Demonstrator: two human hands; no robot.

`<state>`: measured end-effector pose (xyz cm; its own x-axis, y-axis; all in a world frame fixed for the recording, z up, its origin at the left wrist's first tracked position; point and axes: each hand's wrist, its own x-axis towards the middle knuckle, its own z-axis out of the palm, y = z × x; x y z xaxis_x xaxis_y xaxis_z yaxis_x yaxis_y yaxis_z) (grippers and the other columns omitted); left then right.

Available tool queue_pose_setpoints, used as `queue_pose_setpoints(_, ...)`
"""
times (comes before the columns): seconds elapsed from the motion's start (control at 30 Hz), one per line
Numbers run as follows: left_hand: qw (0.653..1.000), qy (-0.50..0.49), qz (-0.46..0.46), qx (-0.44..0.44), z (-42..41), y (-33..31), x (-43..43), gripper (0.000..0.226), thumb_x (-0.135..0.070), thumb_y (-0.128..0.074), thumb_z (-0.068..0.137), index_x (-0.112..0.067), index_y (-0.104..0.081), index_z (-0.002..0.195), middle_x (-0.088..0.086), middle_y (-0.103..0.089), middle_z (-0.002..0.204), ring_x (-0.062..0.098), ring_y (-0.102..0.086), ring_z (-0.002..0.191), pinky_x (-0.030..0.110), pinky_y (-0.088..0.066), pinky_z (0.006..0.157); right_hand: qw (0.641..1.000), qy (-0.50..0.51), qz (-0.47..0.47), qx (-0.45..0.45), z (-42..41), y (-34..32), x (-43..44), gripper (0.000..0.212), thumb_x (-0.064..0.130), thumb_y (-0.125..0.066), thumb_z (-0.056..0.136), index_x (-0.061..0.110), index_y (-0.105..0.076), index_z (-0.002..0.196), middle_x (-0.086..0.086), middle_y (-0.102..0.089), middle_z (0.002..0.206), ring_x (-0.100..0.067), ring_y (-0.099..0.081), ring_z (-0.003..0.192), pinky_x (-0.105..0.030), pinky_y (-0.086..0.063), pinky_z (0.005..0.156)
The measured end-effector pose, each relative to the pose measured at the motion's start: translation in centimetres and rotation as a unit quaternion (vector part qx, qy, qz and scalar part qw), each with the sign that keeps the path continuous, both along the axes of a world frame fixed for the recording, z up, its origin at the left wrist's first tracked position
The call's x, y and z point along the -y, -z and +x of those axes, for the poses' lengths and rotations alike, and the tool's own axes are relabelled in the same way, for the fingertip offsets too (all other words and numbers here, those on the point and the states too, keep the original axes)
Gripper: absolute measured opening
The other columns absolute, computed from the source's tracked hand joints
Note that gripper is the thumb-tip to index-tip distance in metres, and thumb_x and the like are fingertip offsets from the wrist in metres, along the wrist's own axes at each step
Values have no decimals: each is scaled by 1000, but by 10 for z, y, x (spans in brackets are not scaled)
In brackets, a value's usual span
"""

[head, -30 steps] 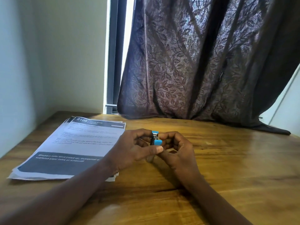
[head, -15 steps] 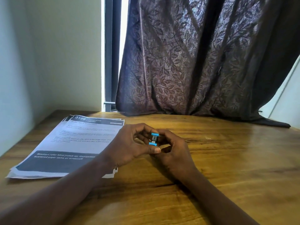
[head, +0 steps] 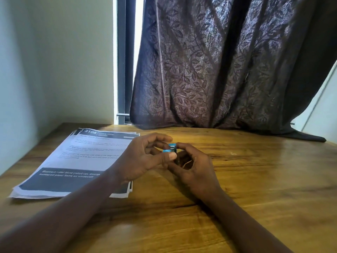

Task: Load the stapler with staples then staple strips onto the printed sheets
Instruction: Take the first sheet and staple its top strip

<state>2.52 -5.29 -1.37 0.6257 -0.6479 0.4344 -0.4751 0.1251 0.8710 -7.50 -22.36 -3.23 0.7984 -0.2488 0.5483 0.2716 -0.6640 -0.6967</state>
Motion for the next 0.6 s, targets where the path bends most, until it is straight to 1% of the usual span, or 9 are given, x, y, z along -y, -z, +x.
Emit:
queue_pose_setpoints(0.07,999,-39,-3,3,1,-6,-2,52,-43,-78,79,-20,-68,125,3,-75,106,21,-76,96,34,-62,78,998,40,-46,0,-1,1,3,49,45,-81,81,30,-68,126,8,-72,87,-7,-63,72,-24,-52,63)
queue_pose_setpoints(0.1,997,-74,-1,18,2,-9,-4,53,-46,-74,78,-20,-68,124,1,-76,104,19,-76,93,31,-61,74,994,73,-76,-7,-1,1,5,52,48,-78,83,28,-67,129,9,-72,92,-4,-61,74,-21,-49,66)
queue_pose_setpoints(0.17,989,-139,4,40,9,-15,-10,50,-51,-71,77,-21,-72,118,-2,-76,101,14,-76,89,30,-62,72,979,143,-140,-40,2,2,7,57,54,-71,86,24,-65,134,5,-68,102,-6,-57,84,-23,-44,72)
queue_pose_setpoints(0.23,981,-188,10,58,17,-17,-18,37,-48,-73,82,-25,-76,110,-7,-77,97,9,-74,86,31,-63,73,959,180,-190,-104,3,1,7,56,57,-63,90,22,-64,134,2,-62,107,-11,-53,92,-26,-38,74)
queue_pose_setpoints(0.3,966,-236,33,106,24,-15,-25,20,-40,-75,87,-27,-77,103,-14,-76,94,1,-72,85,25,-59,74,944,187,-220,-163,4,0,4,55,57,-59,93,21,-60,135,-1,-60,118,-12,-51,98,-27,-39,78)
queue_pose_setpoints(0.37,948,-268,70,158,26,-12,-35,16,-38,-75,89,-26,-77,99,-20,-75,93,-5,-69,86,24,-54,75,933,196,-238,-188,3,0,1,57,57,-56,95,19,-57,137,-2,-59,126,-15,-54,106,-29,-46,84)
queue_pose_setpoints(0.47,918,-316,120,210,26,-9,-58,21,-42,-77,86,-25,-77,100,-13,-76,101,6,-70,90,31,-57,81,913,223,-278,-196,-1,-4,-4,61,62,-48,96,22,-51,142,-1,-52,130,-18,-54,114,-33,-49,89)
queue_pose_setpoints(0.53,886,-362,159,243,28,-10,-81,26,-43,-78,85,-25,-76,103,-8,-76,109,14,-69,95,34,-54,85,905,238,-320,-152,-6,-8,-8,61,64,-42,96,25,-49,142,0,-48,127,-18,-52,113,-35,-50,88)
queue_pose_setpoints(0.6,848,-413,205,261,33,-11,-108,31,-44,-80,83,-25,-75,107,-3,-75,114,21,-67,101,39,-50,89,908,230,-339,-90,-7,-10,-18,56,62,-41,97,25,-55,137,0,-50,120,-18,-52,108,-35,-51,85)
